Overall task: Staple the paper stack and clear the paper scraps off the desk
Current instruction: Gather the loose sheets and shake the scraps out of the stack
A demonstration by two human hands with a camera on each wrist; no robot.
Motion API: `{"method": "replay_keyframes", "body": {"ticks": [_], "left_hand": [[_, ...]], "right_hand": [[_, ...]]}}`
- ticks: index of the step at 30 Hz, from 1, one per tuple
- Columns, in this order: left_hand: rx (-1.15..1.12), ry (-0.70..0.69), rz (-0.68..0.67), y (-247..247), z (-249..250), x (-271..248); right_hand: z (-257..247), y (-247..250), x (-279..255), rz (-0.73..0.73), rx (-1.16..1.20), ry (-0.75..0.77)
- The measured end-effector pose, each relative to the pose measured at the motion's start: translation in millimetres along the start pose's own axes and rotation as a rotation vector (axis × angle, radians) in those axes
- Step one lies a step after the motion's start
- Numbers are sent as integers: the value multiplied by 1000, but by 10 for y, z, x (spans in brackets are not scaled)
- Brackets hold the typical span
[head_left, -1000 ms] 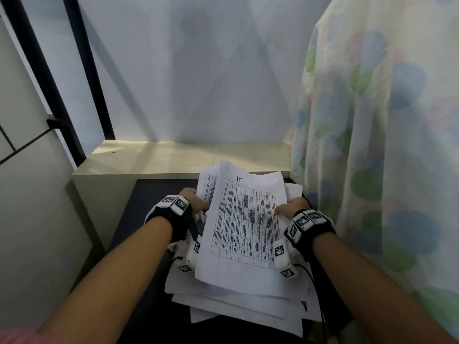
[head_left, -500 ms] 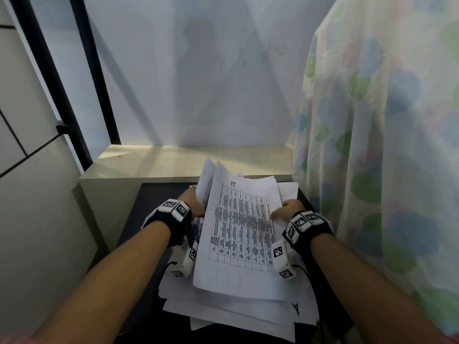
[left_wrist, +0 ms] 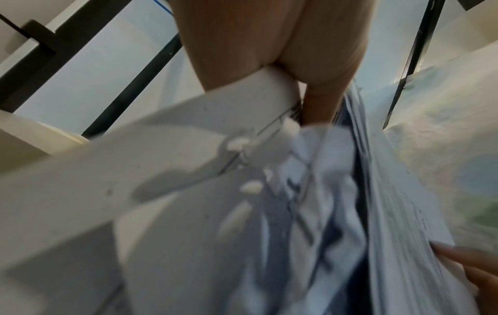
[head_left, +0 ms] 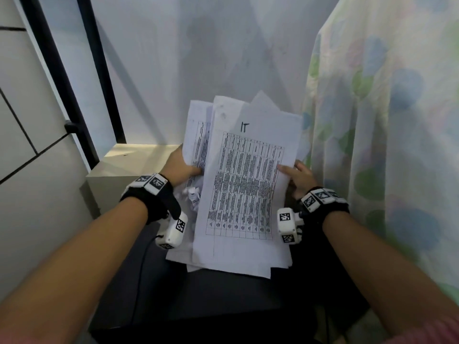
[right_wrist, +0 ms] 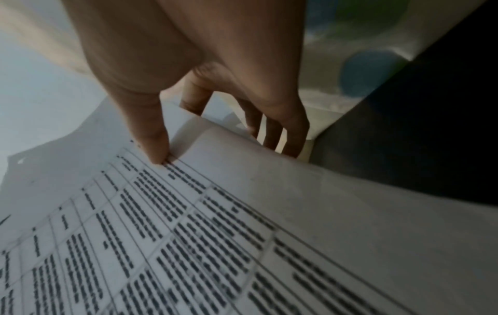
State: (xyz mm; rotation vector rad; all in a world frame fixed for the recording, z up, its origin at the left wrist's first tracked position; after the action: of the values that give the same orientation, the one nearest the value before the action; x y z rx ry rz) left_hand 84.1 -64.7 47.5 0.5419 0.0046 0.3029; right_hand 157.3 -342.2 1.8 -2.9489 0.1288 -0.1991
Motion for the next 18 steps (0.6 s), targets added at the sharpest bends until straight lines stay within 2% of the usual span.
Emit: {"method": "replay_keyframes", "body": {"ticks": [3,7,12,16,18], "left_hand": [[-31,11,54,47,72,12],[-130,1,152,90,148,22],[-162,21,204,189,153,55],[-219,38,209,278,137,67],[-230,26,204,308,170,64]], "right_hand": [[-143,-113,12,-78,-13,43],[-157,-204,61,-19,-96,81],[-150,-189,62,34,-253,154],[-161,-137,79,69,-203,218],[-209,-149,78,61,-137,199]]}}
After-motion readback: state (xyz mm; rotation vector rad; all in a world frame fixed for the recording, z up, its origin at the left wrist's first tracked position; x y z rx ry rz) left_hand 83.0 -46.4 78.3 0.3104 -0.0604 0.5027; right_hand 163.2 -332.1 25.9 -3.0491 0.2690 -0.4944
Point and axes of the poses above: each hand's wrist, its own x-axis towards the middle knuckle, its own y-axis out of the back of the hand, z = x × y, the point moved 2 cm from there along x, towards the middle knuckle, and after that the axes turned 11 degrees about y, right-handed, at the moved point
